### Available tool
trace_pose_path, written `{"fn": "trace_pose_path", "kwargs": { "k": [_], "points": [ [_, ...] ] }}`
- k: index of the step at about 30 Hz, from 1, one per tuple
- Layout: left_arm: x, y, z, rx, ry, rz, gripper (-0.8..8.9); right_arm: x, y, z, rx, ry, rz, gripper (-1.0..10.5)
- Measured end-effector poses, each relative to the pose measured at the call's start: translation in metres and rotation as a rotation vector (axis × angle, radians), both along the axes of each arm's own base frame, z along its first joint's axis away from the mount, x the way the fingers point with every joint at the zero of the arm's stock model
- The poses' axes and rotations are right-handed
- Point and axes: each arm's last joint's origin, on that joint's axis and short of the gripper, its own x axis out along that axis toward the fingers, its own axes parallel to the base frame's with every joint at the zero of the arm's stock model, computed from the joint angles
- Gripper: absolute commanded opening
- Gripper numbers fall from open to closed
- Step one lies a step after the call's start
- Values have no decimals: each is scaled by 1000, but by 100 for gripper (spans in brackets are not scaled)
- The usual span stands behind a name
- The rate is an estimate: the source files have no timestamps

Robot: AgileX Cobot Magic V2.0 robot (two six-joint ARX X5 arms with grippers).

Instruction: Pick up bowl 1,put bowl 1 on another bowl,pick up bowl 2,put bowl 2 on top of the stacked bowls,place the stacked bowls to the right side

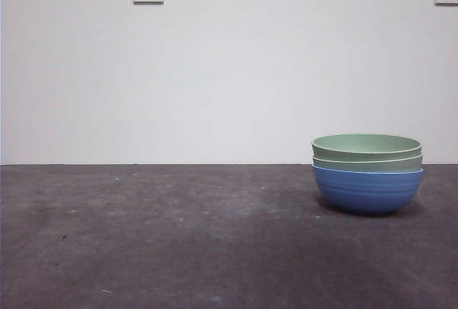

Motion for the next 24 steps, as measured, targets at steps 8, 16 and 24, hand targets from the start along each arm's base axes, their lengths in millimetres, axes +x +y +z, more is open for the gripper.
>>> {"fn": "trace_pose_path", "kwargs": {
  "k": [8, 16, 24],
  "points": [
    [0, 0, 0, 0, 0, 0, -3, 1, -1, -77, 21, 12, -35, 6],
    [0, 0, 0, 0, 0, 0, -3, 1, -1, -112, 45, 55, -42, 6],
    [0, 0, 0, 0, 0, 0, -3, 1, -1, -121, 53, 75, -41, 6]
  ]
}}
